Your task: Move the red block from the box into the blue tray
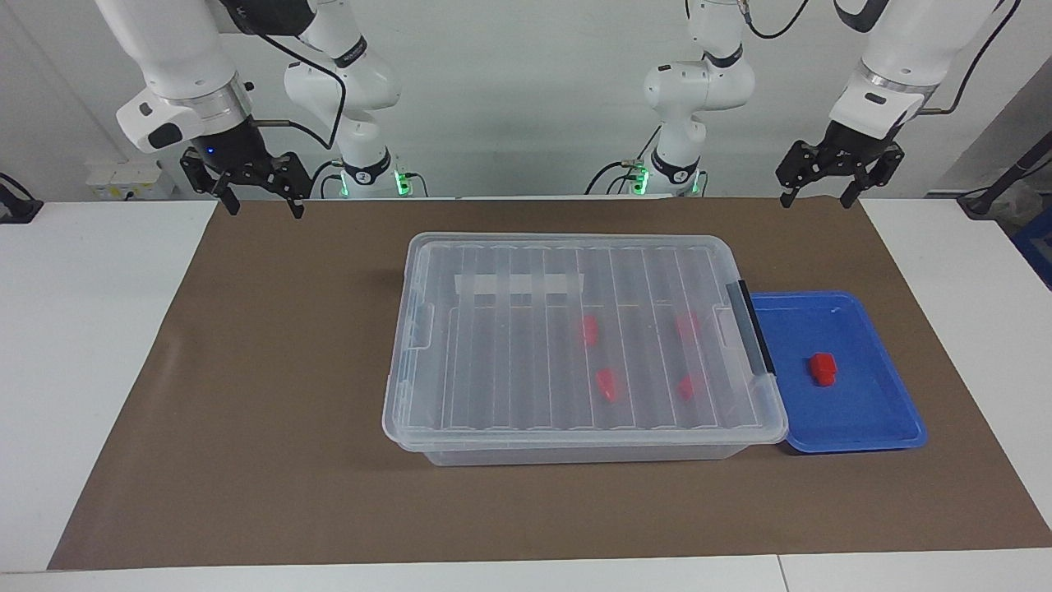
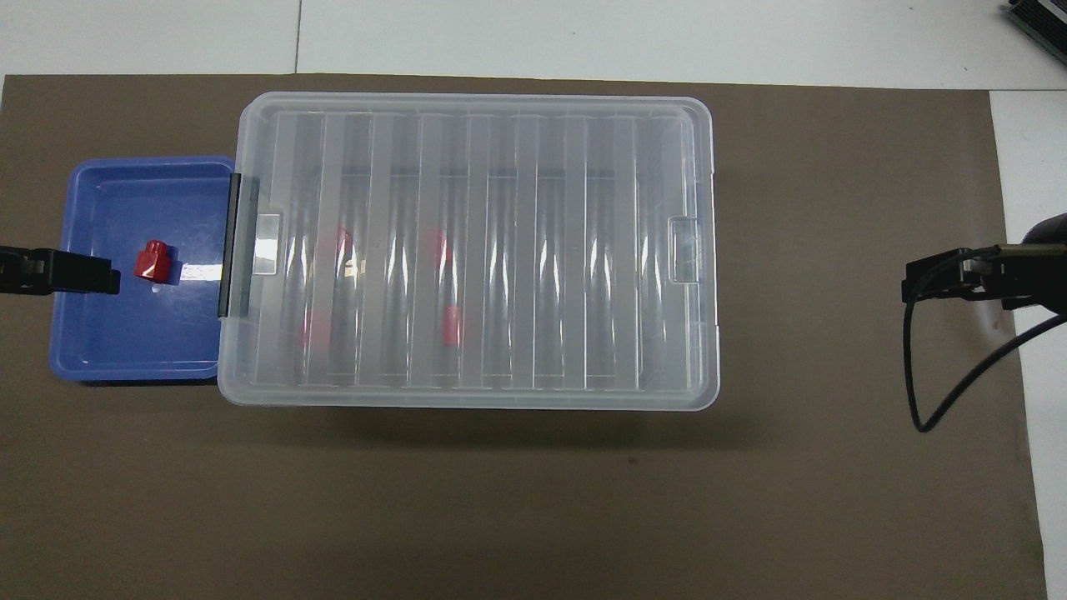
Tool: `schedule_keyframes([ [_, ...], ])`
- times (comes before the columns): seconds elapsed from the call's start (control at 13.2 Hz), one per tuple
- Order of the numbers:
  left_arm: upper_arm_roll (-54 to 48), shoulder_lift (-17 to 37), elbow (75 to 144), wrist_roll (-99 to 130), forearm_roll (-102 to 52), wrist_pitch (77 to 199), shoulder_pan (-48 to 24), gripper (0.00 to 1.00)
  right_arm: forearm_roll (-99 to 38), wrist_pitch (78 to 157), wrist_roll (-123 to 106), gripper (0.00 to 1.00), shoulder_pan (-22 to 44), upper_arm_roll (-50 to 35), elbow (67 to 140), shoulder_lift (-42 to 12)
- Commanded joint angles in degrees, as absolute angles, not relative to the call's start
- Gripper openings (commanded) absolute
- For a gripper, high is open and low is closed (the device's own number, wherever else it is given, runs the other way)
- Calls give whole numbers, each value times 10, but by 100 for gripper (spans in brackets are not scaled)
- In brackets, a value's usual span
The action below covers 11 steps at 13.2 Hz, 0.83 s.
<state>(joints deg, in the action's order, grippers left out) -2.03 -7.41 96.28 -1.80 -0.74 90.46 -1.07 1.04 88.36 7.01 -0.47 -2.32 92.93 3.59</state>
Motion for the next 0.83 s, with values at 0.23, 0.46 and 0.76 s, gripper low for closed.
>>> schedule_keyframes([
  [0.23,-24,-89,962,-15,-6,875,-4,100,0,889,72,100,-12,-25,932,41],
  [0.46,-24,-89,959,-14,-6,880,-4,100,0,889,72,100,-12,-25,932,41],
  [0.76,-25,-90,957,-1,-9,875,-4,100,0,889,72,100,-12,-25,932,42],
])
